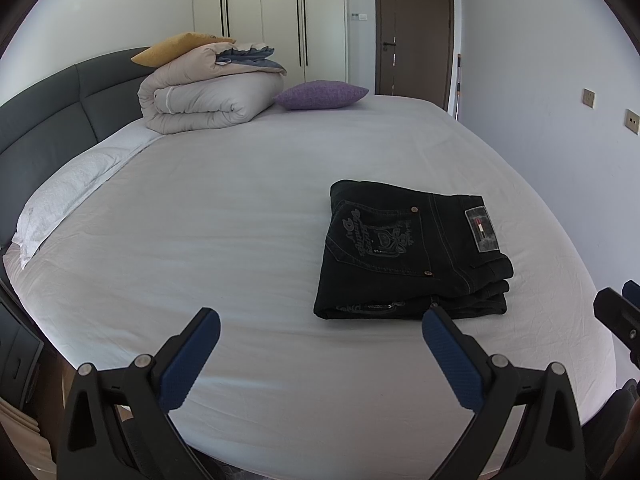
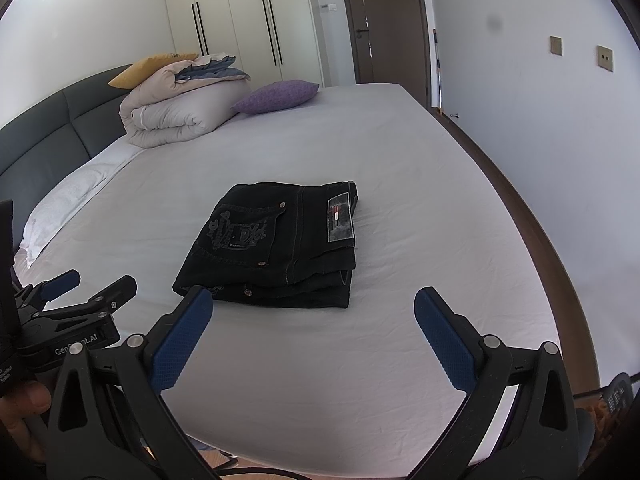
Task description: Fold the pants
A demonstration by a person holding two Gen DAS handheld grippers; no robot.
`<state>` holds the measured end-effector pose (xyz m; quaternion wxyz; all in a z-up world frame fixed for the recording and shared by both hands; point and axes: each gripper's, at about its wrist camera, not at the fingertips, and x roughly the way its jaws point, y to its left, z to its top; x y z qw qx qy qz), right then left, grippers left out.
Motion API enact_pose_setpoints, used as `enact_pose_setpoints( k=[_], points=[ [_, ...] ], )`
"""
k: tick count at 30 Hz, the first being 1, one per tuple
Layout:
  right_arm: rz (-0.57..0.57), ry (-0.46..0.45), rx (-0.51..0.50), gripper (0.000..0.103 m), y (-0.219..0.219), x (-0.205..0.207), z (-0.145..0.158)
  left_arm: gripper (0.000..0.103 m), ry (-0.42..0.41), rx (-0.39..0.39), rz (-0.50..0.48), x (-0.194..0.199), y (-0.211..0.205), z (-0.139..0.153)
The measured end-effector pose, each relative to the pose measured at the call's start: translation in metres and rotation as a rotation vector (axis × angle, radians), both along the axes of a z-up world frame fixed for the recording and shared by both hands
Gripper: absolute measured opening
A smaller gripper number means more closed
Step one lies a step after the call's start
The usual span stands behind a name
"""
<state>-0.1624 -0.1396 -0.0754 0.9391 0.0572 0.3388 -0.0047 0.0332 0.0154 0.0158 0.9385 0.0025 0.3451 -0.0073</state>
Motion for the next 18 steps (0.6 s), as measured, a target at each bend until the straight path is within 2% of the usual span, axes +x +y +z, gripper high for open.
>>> enact_pose_setpoints(
  k=[18],
  points=[
    [0.007,0.021,0.021,0.103,-0.009,0.012,-0.009,0.103,0.013,-0.002,-0.02,-0.017,0.004,-0.006]
  ],
)
